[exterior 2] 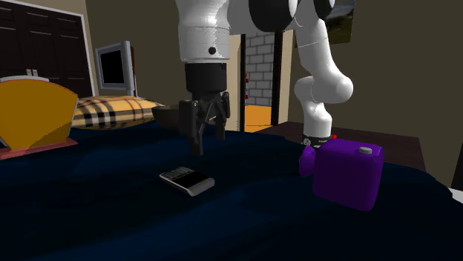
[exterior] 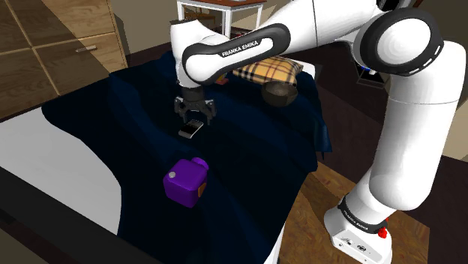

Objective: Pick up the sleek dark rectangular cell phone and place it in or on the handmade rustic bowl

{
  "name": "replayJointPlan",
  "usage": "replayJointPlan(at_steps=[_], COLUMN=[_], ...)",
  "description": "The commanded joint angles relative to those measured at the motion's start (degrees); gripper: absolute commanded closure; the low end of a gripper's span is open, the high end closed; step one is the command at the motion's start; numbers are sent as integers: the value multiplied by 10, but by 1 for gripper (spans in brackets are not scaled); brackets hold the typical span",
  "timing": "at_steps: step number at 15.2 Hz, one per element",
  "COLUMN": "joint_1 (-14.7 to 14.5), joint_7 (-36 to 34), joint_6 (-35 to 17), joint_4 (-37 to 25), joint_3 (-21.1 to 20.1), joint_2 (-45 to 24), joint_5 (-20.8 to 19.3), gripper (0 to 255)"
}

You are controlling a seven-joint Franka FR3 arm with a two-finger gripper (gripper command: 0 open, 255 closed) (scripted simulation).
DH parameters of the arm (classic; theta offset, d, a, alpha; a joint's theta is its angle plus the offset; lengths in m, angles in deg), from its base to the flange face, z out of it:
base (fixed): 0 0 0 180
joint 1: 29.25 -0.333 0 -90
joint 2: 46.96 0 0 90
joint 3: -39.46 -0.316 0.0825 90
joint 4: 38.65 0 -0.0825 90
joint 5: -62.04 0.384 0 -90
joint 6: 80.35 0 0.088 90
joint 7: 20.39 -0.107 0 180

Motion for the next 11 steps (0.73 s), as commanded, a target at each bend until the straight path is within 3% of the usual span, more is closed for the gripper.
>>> replayJointPlan(at_steps=[1,3,11], joint_1=[-17,-32,-32], joint_7=[-39,-67,-75], joint_6=[4,13,-35], joint_4=[-52,-110,-80], joint_3=[12,26,33], joint_2=[-48,-94,-114], joint_5=[-17,-29,-39], gripper=[0,0,0])
